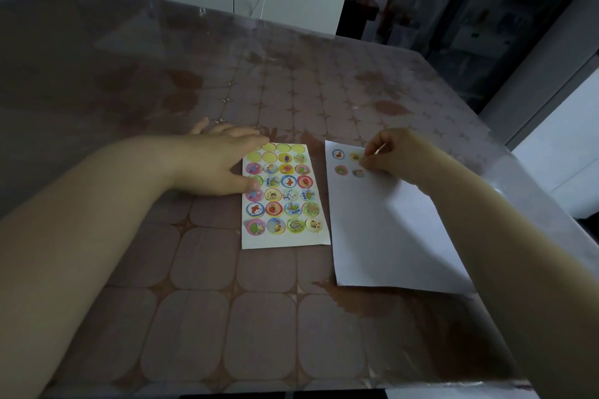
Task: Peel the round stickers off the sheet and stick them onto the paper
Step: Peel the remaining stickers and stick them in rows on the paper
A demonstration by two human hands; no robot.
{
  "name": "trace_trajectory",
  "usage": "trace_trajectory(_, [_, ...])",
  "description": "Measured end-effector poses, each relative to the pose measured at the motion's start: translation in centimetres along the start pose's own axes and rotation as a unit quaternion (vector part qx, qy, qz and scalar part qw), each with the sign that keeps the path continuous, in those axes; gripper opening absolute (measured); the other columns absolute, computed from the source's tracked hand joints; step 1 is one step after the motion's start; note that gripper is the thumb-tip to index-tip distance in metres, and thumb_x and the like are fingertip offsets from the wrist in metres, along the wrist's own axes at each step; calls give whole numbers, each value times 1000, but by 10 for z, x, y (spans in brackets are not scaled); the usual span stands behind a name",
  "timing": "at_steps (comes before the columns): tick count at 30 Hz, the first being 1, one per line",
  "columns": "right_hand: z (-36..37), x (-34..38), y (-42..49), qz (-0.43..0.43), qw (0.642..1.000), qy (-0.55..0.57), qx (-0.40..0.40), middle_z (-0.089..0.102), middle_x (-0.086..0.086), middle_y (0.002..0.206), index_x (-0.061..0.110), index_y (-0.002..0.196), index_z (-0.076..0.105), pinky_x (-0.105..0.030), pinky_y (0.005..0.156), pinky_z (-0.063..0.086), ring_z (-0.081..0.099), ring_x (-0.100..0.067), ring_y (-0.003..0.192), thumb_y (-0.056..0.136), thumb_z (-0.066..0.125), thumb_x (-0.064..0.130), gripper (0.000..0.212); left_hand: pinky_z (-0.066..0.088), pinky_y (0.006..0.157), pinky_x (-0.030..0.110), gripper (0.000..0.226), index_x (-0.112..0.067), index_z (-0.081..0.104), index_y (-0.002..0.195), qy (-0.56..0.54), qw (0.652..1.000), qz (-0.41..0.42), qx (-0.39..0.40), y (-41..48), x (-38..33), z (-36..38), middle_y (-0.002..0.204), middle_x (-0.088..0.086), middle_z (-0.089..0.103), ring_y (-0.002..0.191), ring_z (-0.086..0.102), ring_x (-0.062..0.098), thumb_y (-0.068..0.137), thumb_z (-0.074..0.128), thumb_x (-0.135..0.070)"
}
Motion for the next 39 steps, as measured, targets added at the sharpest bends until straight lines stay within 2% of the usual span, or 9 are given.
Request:
trace_trajectory(2, [-1,16,-5,-74,996,-37,-43,53,7,71,18,80,61,-21,55,41,49,-11,64,82,65,19,4,-6,117,43,75,-30,2,147,3,1000,2,0,0,-1,-1,157,-10,-3,145,-4,15,88,43,-52])
trace_trajectory(4, [5,41,-14,-166,985,-31,-22,54,9,70,21,84,64,-13,50,43,52,-7,61,84,63,19,2,-6,117,43,75,-27,5,148,1,1000,8,-7,-1,-3,-2,157,-10,-2,144,-3,13,88,44,-50])
trace_trajectory(7, [25,65,-16,-224,971,-69,53,57,6,83,24,99,68,-23,63,44,54,-11,69,85,62,25,16,-7,116,40,71,-26,10,148,-9,999,27,-38,-1,-8,-3,157,-10,4,144,1,8,90,46,-44])
trace_trajectory(11, [46,67,-6,-220,969,-104,37,52,4,91,23,105,68,-23,71,36,52,-14,85,80,65,39,30,-8,117,43,67,-23,12,147,-26,997,35,-59,0,-13,-2,157,-5,9,144,2,7,91,41,-45])
trace_trajectory(17, [58,58,-5,-242,970,-10,-15,49,20,72,21,95,73,-22,69,41,50,-6,76,77,70,31,21,-12,115,46,75,-25,4,148,-14,999,18,-34,9,-15,11,157,-9,-8,143,-9,7,88,35,-57])
trace_trajectory(21, [60,54,1,-242,970,15,-10,54,18,76,24,91,74,-14,65,38,49,-1,68,76,71,31,17,-10,116,45,76,-25,5,148,-15,1000,10,-25,11,-13,12,157,-10,-5,143,-6,8,86,33,-59])
trace_trajectory(25, [59,50,2,-263,964,12,-30,65,4,89,22,93,73,-24,72,44,56,-9,78,83,63,26,14,-9,116,40,80,-25,7,147,-15,999,13,-39,13,-10,13,156,-11,4,143,0,8,83,34,-63])
trace_trajectory(31, [52,42,7,-227,971,25,-67,69,1,93,18,98,67,-25,71,43,59,-14,85,91,49,25,20,-3,113,31,101,-29,13,146,-29,996,38,-81,13,-5,12,152,-12,14,141,8,9,59,21,-80])
trace_trajectory(39, [51,42,0,-222,975,17,-20,58,13,83,24,94,73,-25,77,42,55,-8,83,77,69,32,20,0,102,19,103,-31,18,145,-32,993,58,-97,13,-2,12,149,-12,19,137,12,8,54,14,-79])
Point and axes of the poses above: each hand's wrist, its own y-axis towards the middle knuckle, its own z-axis out of the palm, x = y × z, the point moved 2 cm from there along y, towards the middle knuckle
